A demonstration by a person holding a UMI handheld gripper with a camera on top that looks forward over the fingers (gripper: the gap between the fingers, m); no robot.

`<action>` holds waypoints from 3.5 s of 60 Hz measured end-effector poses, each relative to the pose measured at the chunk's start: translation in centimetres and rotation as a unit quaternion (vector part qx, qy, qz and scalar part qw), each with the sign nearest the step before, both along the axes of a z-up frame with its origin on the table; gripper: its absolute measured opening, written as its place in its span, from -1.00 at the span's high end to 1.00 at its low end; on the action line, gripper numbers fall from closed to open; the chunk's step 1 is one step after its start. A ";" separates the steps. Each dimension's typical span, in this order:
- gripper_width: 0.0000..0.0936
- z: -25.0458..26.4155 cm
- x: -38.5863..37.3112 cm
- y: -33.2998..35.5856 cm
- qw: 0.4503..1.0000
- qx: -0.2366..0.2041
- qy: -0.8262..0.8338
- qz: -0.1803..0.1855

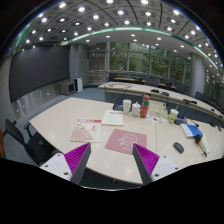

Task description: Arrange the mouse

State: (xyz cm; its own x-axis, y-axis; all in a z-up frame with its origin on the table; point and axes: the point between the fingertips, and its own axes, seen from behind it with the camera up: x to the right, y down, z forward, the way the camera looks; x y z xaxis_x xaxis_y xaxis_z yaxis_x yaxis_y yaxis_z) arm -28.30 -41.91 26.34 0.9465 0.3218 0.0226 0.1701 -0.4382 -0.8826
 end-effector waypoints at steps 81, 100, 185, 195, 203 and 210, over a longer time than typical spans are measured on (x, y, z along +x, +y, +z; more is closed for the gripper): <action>-0.66 -27.0 45.3 32.4 0.977 -0.068 -0.063 -0.192; 0.12 -27.5 44.2 33.9 0.980 -0.066 -0.048 -0.181; -0.83 -16.4 3.4 22.6 0.974 -0.079 -0.022 -0.211; -0.82 -10.7 2.5 14.9 0.977 -0.063 -0.020 -0.201; -0.83 -8.2 1.7 9.0 0.980 -0.054 -0.023 -0.192; -0.83 -7.0 1.6 4.5 0.980 -0.048 -0.020 -0.193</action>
State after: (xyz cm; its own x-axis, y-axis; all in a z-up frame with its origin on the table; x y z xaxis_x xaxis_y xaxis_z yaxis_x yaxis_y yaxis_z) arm -26.72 -37.36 19.34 0.9972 -0.0577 0.0485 0.0082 -0.5570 -0.8305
